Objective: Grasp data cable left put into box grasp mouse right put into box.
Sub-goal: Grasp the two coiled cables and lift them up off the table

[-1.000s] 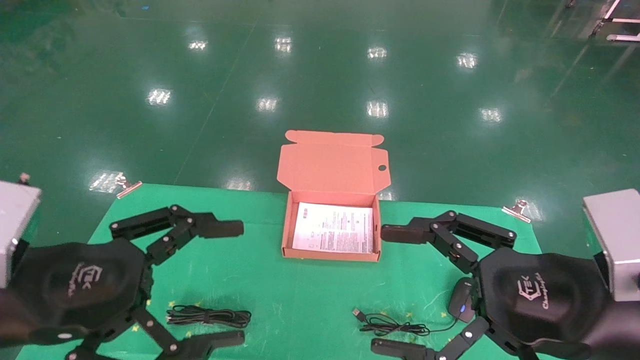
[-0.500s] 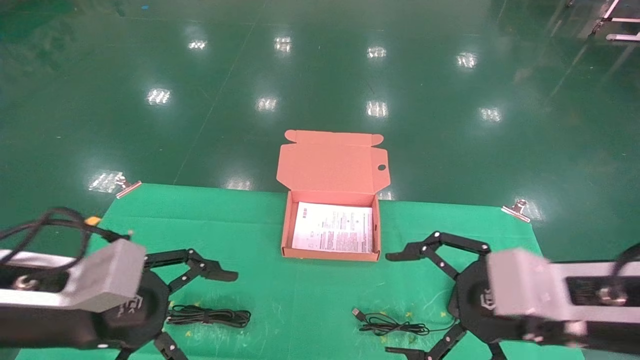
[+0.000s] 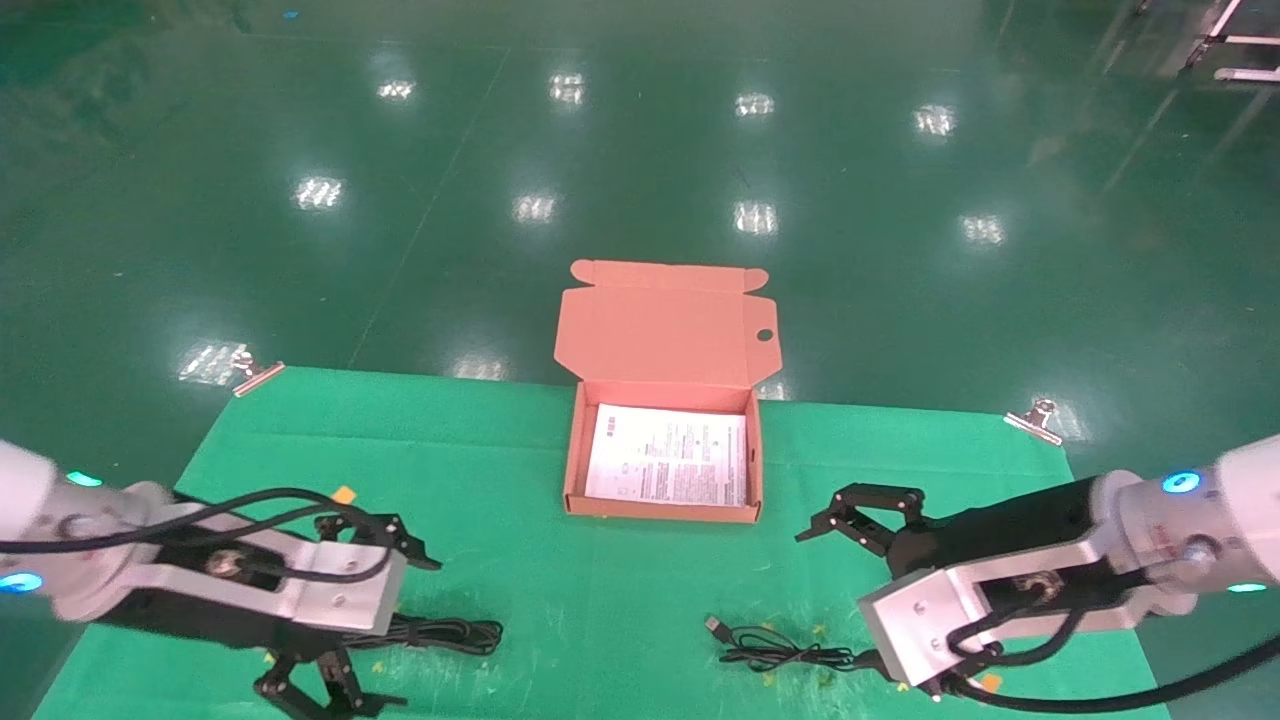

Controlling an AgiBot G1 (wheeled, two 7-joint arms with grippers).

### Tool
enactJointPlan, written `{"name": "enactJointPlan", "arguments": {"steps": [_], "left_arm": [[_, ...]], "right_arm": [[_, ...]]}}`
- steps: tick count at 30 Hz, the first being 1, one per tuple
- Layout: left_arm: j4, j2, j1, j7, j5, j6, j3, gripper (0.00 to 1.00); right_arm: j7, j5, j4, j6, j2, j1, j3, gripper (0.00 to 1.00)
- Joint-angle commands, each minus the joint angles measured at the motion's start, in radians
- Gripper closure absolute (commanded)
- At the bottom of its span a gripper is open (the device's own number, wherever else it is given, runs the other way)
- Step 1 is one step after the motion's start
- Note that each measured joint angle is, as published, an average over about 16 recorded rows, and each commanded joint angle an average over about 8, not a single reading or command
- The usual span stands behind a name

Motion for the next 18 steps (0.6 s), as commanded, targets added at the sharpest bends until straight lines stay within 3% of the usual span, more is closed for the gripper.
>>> {"name": "enactJointPlan", "arguments": {"steps": [1, 10, 18], "left_arm": [[0.001, 0.02, -0.007, 0.004, 0.059, -0.009, 0.03, 0.0], [0.059, 0.078, 0.041, -0.03, 0.187, -0.095, 0.079, 0.0], [0.185, 0.136, 0.072, -0.052, 0.227, -0.159, 0.093, 0.0]], "right_arm": [[-0.017, -0.05, 0.0, 0.008, -0.017, 0.006, -0.027, 0.0], [0.034, -0.218, -0.008, 0.096, -0.06, -0.061, -0.088, 0.0], [0.124, -0.283, -0.023, 0.171, -0.074, -0.14, -0.099, 0.0]]}}
